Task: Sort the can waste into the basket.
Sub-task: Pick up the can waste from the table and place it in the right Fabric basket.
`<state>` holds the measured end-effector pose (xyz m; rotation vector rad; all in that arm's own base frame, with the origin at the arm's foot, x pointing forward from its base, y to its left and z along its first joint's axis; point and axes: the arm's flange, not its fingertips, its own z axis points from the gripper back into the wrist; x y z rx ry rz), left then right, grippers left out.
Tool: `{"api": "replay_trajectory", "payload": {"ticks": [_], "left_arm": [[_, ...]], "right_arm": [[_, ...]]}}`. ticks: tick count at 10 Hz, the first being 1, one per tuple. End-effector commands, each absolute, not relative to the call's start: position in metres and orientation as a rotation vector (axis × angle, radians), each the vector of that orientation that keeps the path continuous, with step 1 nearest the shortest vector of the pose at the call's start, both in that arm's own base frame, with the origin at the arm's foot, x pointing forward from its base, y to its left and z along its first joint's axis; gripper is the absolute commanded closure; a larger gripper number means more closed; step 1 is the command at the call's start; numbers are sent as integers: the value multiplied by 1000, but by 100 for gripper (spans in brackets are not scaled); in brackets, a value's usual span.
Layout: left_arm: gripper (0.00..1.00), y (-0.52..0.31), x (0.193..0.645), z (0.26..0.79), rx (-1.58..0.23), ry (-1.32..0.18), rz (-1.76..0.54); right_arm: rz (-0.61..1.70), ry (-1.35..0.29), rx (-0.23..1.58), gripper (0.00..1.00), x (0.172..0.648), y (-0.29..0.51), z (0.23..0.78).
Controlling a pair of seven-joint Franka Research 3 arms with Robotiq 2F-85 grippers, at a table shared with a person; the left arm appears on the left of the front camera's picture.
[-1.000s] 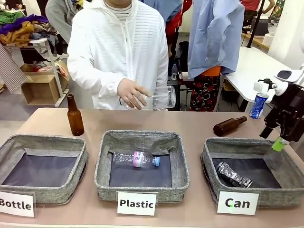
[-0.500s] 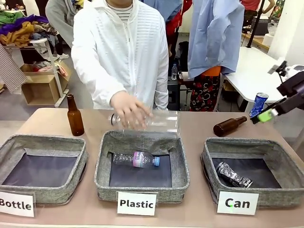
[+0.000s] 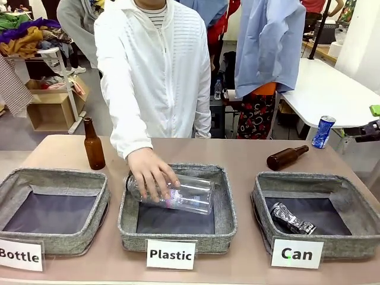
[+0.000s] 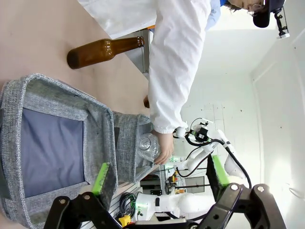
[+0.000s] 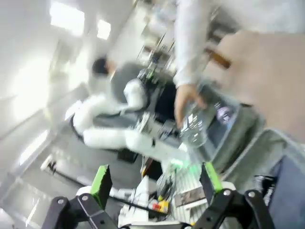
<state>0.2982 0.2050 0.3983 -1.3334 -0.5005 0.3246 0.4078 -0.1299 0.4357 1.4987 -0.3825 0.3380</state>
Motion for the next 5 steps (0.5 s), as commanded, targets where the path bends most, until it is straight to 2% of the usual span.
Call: {"api": "replay_trajectory", "payload": {"ticks": [1, 2, 3, 5], "left_arm": [[0, 204, 298, 399, -1339, -518, 304], [0, 204, 298, 399, -1339, -518, 304], [0, 204, 298, 399, -1339, -518, 304], [0, 204, 298, 399, -1339, -518, 304]], "right_arm": [[100, -445, 1383, 0, 402, -125, 428], [4, -461, 1343, 0, 403, -134, 419], [230, -424, 1440, 0, 406, -143, 424], [230, -424, 1440, 0, 406, -143, 424]]}}
